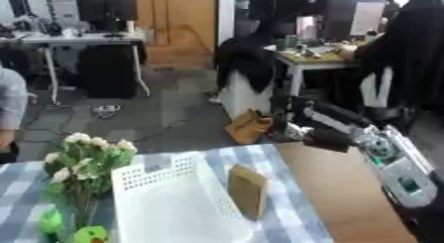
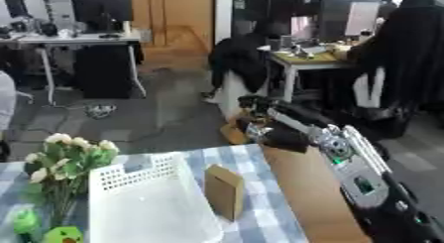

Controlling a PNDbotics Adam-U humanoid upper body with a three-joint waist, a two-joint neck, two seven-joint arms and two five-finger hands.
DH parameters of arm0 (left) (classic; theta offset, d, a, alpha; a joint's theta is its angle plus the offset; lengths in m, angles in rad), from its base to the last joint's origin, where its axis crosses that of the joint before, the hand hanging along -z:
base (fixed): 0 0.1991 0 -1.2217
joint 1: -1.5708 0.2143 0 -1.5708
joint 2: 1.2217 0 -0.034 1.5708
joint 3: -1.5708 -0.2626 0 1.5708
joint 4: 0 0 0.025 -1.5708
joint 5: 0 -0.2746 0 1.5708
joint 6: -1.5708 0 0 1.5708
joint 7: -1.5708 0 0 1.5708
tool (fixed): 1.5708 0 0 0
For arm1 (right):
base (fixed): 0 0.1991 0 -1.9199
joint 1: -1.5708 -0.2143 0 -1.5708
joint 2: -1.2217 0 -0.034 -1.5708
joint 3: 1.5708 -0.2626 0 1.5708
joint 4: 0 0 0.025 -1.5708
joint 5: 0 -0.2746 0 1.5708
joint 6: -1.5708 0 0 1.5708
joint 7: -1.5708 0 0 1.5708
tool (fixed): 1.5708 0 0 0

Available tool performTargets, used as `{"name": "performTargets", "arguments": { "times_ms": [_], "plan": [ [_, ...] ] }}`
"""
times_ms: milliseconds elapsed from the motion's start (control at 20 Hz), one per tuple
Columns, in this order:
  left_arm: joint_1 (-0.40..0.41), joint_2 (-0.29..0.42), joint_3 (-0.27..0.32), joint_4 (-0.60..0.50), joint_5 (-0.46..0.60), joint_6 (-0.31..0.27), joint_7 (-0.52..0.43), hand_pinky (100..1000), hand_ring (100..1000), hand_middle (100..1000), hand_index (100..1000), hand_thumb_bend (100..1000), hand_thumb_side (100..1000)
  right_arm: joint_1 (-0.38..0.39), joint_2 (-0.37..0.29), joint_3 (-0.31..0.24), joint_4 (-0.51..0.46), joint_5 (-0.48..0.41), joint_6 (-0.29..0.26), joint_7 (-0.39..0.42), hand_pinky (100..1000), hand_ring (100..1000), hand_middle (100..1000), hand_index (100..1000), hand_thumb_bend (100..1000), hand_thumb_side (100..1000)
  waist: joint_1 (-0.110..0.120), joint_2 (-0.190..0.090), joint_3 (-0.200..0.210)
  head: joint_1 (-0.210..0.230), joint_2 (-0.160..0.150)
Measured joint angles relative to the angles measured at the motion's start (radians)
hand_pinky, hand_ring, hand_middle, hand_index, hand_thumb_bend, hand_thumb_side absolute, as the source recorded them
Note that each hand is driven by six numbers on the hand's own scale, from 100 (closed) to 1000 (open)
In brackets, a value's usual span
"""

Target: Pick up objects on the table and place them in the box.

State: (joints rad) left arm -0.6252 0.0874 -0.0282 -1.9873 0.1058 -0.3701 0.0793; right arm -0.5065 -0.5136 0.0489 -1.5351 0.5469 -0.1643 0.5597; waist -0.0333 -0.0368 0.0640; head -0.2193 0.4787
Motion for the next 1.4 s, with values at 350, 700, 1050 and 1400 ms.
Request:
{"name": "performTargets", "arguments": {
  "times_ms": [350, 700, 1050, 1400],
  "plan": [
    [0.000, -0.005, -0.001, 0.000, 0.000, 0.002, -0.002, 783, 975, 901, 1000, 100, 873, -0.028, 0.032, 0.014, 0.160, 0.051, -0.041, 0.078, 983, 1000, 1000, 1000, 387, 1000, 0.000, 0.000, 0.011, -0.008, -0.044],
    [0.000, -0.008, -0.005, 0.000, 0.002, 0.003, -0.004, 783, 975, 901, 1000, 100, 872, -0.039, 0.037, 0.020, 0.270, 0.091, -0.098, 0.098, 1000, 1000, 1000, 1000, 488, 944, 0.000, 0.000, 0.014, -0.015, -0.055],
    [0.000, -0.009, -0.006, 0.000, 0.005, 0.002, -0.007, 783, 975, 901, 1000, 100, 869, -0.048, 0.043, 0.026, 0.352, 0.124, -0.117, 0.087, 1000, 1000, 1000, 1000, 489, 952, 0.000, 0.000, 0.021, -0.040, -0.055],
    [0.002, -0.009, -0.006, 0.000, 0.009, 0.003, -0.010, 783, 975, 900, 1000, 100, 866, -0.056, 0.044, 0.032, 0.401, 0.164, -0.101, 0.069, 1000, 1000, 1000, 1000, 490, 973, 0.000, -0.001, 0.023, -0.073, -0.051]
  ]
}}
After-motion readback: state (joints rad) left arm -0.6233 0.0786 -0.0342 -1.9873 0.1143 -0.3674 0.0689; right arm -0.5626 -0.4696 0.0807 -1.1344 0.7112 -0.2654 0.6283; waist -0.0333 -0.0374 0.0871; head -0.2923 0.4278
